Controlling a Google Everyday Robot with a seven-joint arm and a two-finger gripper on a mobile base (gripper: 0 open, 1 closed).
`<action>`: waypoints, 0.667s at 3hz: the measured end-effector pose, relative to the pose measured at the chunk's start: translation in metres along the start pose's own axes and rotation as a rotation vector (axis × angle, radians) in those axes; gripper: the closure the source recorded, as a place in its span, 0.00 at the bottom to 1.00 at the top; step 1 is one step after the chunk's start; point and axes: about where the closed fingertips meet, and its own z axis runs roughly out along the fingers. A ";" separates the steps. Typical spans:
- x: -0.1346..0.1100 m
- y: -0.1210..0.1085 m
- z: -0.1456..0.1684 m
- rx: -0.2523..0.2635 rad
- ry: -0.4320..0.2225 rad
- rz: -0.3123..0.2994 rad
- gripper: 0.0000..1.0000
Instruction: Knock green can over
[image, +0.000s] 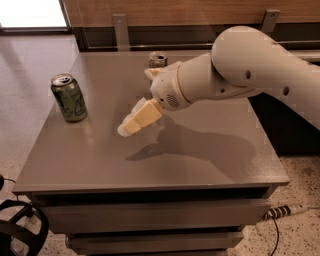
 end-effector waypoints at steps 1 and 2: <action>-0.011 0.009 0.038 -0.033 -0.079 -0.011 0.00; -0.017 -0.003 0.062 -0.012 -0.106 -0.007 0.00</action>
Offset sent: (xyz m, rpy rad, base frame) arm 0.0502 0.0774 -0.0265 0.1330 -0.0477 -0.0027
